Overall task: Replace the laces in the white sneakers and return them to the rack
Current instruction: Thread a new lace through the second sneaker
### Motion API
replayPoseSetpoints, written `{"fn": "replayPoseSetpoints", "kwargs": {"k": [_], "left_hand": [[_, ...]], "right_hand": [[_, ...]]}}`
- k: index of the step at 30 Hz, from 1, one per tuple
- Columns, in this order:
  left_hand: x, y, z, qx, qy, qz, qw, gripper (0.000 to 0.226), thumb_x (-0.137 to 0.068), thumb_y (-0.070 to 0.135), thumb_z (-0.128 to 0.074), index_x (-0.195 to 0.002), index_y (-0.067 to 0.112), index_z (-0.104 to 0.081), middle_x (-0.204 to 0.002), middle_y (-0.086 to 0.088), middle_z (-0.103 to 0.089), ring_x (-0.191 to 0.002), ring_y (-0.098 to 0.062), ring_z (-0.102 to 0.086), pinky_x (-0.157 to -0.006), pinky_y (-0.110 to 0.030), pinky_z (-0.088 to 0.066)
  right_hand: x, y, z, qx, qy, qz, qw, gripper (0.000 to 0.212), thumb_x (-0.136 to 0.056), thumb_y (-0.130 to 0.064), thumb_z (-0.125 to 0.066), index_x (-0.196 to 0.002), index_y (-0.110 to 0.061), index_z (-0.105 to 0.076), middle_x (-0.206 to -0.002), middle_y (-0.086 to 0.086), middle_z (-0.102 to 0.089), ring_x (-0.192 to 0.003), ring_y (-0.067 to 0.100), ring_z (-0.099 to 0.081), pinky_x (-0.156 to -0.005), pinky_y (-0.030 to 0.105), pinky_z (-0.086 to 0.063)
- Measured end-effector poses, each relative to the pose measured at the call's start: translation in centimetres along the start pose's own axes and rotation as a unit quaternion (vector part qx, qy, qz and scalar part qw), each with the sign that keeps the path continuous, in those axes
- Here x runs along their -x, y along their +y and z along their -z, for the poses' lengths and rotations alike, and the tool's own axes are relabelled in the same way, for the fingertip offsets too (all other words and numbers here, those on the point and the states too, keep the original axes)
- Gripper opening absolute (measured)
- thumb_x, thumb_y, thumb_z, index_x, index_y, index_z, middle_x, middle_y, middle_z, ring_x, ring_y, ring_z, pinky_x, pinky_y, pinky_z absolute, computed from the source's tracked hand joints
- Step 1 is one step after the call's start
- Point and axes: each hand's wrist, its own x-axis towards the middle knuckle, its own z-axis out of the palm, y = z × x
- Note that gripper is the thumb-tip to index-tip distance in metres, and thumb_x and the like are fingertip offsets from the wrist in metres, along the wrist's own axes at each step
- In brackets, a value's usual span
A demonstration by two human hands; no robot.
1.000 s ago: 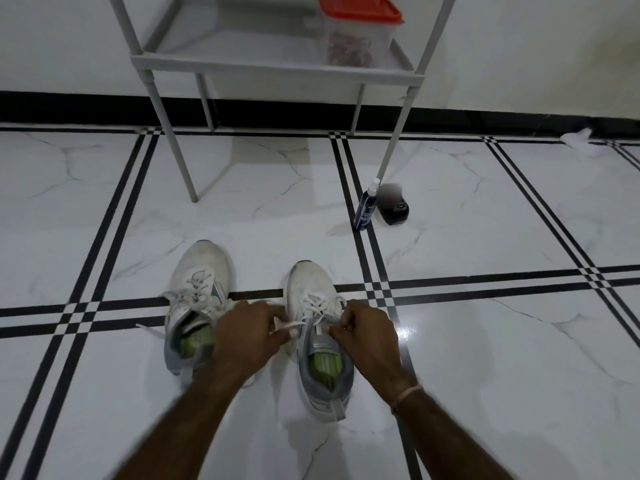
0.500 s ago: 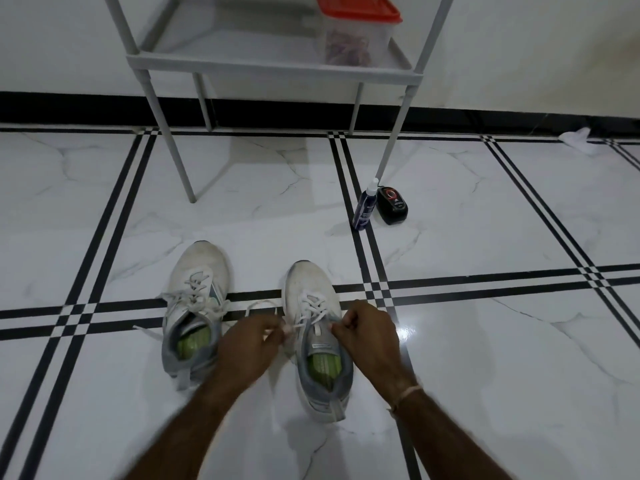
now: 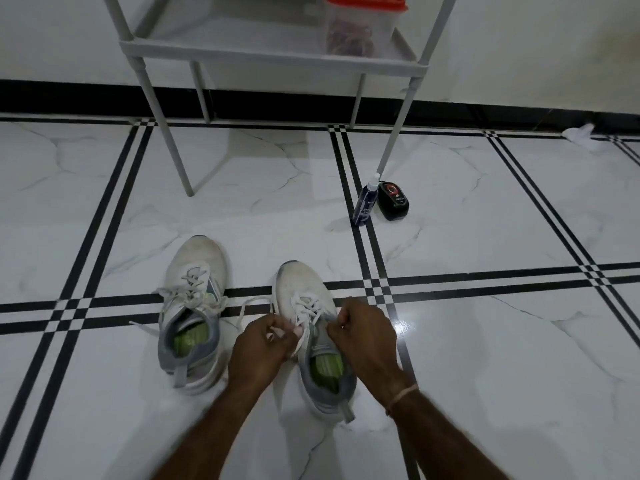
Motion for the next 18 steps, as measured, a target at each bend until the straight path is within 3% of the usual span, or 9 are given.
{"fn": "replayPoseSetpoints", "kwargs": {"k": [4, 7, 8, 10, 12, 14, 15, 17, 18], "left_hand": [[-0.7, -0.2, -0.1, -0.146, -0.009, -0.069, 0.987, 0.022, -0.086, 0.042, -0.073, -0.070, 0.029, -0.066, -0.078, 0.012, -0.067, -0.085, -0.016, -0.063, -0.077, -0.034, -0.051], [-0.7, 1.5, 0.6, -0.234, 0.006, -0.072, 0.970, 0.030, -0.083, 0.052, -0.056, -0.076, 0.026, -0.068, -0.095, 0.015, -0.061, -0.104, -0.011, -0.046, -0.093, -0.036, -0.036], [-0.7, 2.4, 0.8, -0.220, -0.011, -0.062, 0.974, 0.036, -0.079, 0.052, -0.049, -0.079, 0.023, -0.071, -0.097, 0.015, -0.063, -0.105, -0.010, -0.047, -0.094, -0.035, -0.034], [-1.3, 4.4, 1.3, -0.060, -0.048, 0.013, 0.997, 0.042, -0.080, 0.053, -0.049, -0.082, 0.019, -0.074, -0.093, 0.007, -0.071, -0.101, -0.016, -0.062, -0.095, -0.039, -0.045], [-2.1, 6.0, 1.8, 0.121, -0.048, 0.095, 0.987, 0.045, -0.090, 0.055, -0.060, -0.087, 0.014, -0.077, -0.091, -0.008, -0.077, -0.091, -0.027, -0.072, -0.087, -0.043, -0.057], [-2.9, 6.3, 3.1, 0.217, 0.051, 0.113, 0.968, 0.056, -0.093, 0.058, -0.059, -0.091, 0.004, -0.072, -0.090, -0.016, -0.076, -0.086, -0.034, -0.072, -0.079, -0.039, -0.056], [-3.0, 6.2, 3.9, 0.197, 0.135, 0.084, 0.968, 0.059, -0.093, 0.060, -0.058, -0.091, 0.002, -0.069, -0.090, -0.017, -0.073, -0.088, -0.037, -0.069, -0.079, -0.041, -0.055], [-2.4, 4.9, 4.6, -0.029, 0.307, -0.051, 0.950, 0.053, -0.093, 0.057, -0.059, -0.094, 0.004, -0.062, -0.093, -0.017, -0.064, -0.096, -0.039, -0.059, -0.086, -0.046, -0.049], [-1.4, 4.9, 4.3, -0.116, 0.342, -0.136, 0.922, 0.044, -0.095, 0.053, -0.058, -0.095, 0.009, -0.060, -0.096, -0.011, -0.061, -0.097, -0.034, -0.055, -0.086, -0.045, -0.046]], "right_hand": [[0.0, 0.7, -0.2, -0.009, -0.006, -0.008, 1.000, 0.027, -0.090, -0.040, -0.073, -0.079, -0.029, -0.051, -0.077, -0.012, -0.056, -0.071, 0.004, -0.053, -0.054, 0.010, -0.027], [-0.2, 0.5, -0.2, -0.084, 0.044, 0.076, 0.993, 0.024, -0.093, -0.043, -0.069, -0.111, -0.032, -0.058, -0.107, -0.015, -0.062, -0.093, 0.001, -0.060, -0.072, 0.011, -0.045], [-0.6, 0.1, -0.3, -0.091, 0.030, 0.130, 0.987, 0.030, -0.094, -0.039, -0.067, -0.123, -0.032, -0.057, -0.120, -0.015, -0.060, -0.103, 0.003, -0.059, -0.081, 0.018, -0.051], [-1.7, -1.3, -0.9, -0.083, -0.075, 0.192, 0.975, 0.042, -0.091, -0.028, -0.067, -0.131, -0.031, -0.056, -0.126, -0.010, -0.062, -0.110, 0.010, -0.060, -0.088, 0.031, -0.054], [-2.4, -2.7, -1.2, -0.126, -0.161, 0.176, 0.963, 0.037, -0.087, -0.020, -0.071, -0.122, -0.026, -0.062, -0.103, -0.005, -0.071, -0.091, 0.012, -0.066, -0.077, 0.032, -0.054], [-3.4, -3.1, -0.1, -0.284, -0.164, 0.098, 0.939, 0.015, -0.089, -0.014, -0.075, -0.103, -0.013, -0.071, -0.077, -0.002, -0.069, -0.067, 0.009, -0.064, -0.065, 0.028, -0.051], [-3.6, -2.8, 0.7, -0.357, -0.154, 0.057, 0.919, 0.010, -0.090, -0.014, -0.076, -0.094, -0.006, -0.072, -0.071, -0.001, -0.066, -0.061, 0.007, -0.059, -0.060, 0.024, -0.048], [-3.8, -2.0, 2.3, -0.450, -0.157, -0.013, 0.879, 0.019, -0.093, -0.019, -0.074, -0.089, -0.002, -0.069, -0.068, 0.000, -0.056, -0.056, 0.007, -0.046, -0.051, 0.018, -0.035], [-3.8, -1.6, 2.9, -0.483, -0.175, -0.036, 0.858, 0.019, -0.094, -0.023, -0.072, -0.091, -0.004, -0.068, -0.069, -0.001, -0.053, -0.057, 0.007, -0.041, -0.049, 0.018, -0.029]]}}
